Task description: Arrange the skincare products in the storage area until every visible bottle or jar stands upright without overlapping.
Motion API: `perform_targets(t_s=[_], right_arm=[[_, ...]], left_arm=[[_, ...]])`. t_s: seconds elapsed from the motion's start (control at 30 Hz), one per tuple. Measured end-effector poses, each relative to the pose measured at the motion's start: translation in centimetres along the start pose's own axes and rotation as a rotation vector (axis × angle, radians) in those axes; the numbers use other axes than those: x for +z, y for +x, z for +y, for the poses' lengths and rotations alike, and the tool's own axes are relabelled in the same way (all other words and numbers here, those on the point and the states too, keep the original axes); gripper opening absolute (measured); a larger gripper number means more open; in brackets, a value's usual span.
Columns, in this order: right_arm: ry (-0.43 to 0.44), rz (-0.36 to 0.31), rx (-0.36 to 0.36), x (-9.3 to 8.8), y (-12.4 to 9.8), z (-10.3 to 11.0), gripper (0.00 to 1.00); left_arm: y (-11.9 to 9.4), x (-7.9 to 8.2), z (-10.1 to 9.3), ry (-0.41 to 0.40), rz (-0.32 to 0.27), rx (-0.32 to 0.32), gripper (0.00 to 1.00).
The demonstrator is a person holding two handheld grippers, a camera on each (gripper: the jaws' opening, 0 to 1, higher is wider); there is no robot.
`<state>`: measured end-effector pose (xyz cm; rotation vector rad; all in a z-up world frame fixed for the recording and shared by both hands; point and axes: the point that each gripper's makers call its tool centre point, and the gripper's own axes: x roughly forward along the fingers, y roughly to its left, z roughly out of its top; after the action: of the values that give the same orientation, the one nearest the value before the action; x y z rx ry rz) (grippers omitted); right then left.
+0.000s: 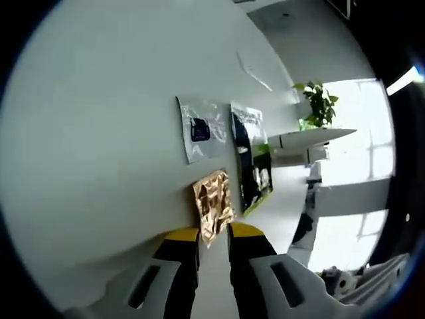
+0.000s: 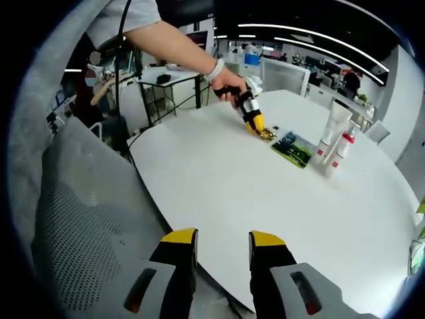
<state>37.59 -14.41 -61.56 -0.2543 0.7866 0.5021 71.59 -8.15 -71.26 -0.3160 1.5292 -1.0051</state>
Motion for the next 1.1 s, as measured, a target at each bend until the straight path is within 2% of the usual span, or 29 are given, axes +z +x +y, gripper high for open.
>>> perform_targets(t_s=[0.1,0.33,0.43,0.5,0.63,0.87,1.1], right_arm=[[0.001,0.002,0.001,0.0,0.0,0.0,0.25],[0.001,0.002,0.001,0.0,0.0,0.0,0.25],[-0.002,0.004,0.002,-0.1,0.0,0.0,0.25],[0.001,0.002,0.001,0.0,0.0,0.0,0.25],[0.000,0.007,0.003,-0.1,0.0,0.1,0.24],[0.004,0.007,0.004,-0.1,0.0,0.0,0.24],[0.003,0.007,0.004,-0.1,0.0,0.0,0.24]], left_arm=[[-0.1,0.1,0.1,0.010,0.015,0.022,0.20],[-0.8,-0.3,0.8,0.109,0.077,0.111,0.26],[-0.9,0.6,1.2,0.177,0.052,0.146,0.26],[-0.9,1.0,1.0,0.184,0.040,0.143,0.28],[-0.2,0.1,-0.3,0.200,0.042,0.145,0.26],[-0.2,1.3,0.1,0.215,0.033,0.139,0.25],[-0.2,1.5,0.3,0.220,0.026,0.137,0.25]])
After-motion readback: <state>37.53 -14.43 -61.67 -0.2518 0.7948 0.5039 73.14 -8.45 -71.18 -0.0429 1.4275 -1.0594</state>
